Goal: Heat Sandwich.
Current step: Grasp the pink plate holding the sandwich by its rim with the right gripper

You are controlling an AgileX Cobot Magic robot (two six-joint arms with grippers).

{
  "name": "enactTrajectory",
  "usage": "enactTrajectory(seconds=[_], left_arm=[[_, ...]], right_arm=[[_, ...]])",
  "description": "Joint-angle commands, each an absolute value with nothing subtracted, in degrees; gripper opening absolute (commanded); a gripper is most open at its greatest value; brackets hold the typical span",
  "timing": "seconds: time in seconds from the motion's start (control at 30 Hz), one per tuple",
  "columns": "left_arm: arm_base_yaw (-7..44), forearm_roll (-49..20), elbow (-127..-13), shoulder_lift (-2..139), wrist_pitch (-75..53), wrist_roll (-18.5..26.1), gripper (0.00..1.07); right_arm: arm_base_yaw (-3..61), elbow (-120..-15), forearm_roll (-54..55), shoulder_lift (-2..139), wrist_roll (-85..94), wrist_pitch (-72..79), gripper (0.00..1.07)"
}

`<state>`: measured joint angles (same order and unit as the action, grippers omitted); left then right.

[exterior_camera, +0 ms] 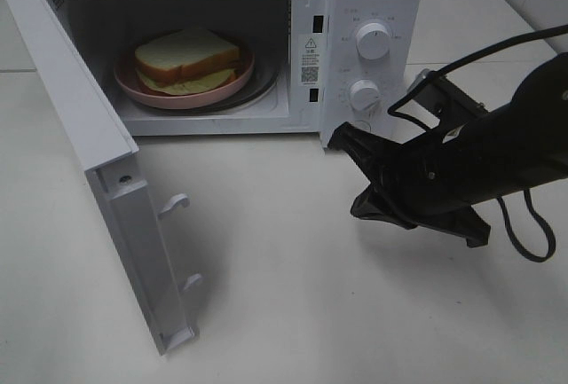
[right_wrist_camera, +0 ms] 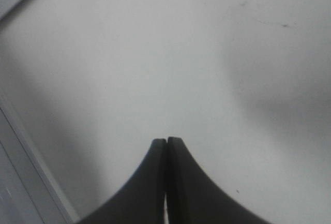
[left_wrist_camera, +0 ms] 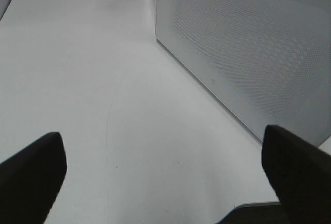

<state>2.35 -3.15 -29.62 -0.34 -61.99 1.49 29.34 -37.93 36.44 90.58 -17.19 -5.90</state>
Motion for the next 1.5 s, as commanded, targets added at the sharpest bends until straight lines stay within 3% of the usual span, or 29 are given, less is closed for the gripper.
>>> enactTrajectory(seconds=[0.03,0.37,0.7,1.07,1.2,1.5], left_arm=[[2.2,-3.6,-29.5,-0.7,-61.3,1.5,0.97],[2.2,-3.6,-29.5,-0.7,-61.3,1.5,0.97],[2.2,-3.6,-29.5,-0.7,-61.3,1.5,0.97],[2.2,-3.6,-29.5,-0.7,-61.3,1.5,0.97],[2.2,-3.6,-29.5,-0.7,-61.3,1.5,0.97],[2.2,-3.6,-29.5,-0.7,-61.3,1.5,0.97]], right_arm=[[28.0,-40.3,33.6,89.7,-8.4,-15.6,0.00],[28.1,-49.3,18.0,89.7,2.5,-40.3,0.01],[28.1,-55.2,6.3,89.7,17.6,-54.0,0.03],[28.2,-57.5,5.6,89.7,47.9,-57.8,0.03],[28.2,-57.5,5.4,89.7,66.9,-58.4,0.03],[28.2,-57.5,4.9,89.3,84.1,-57.9,0.04]])
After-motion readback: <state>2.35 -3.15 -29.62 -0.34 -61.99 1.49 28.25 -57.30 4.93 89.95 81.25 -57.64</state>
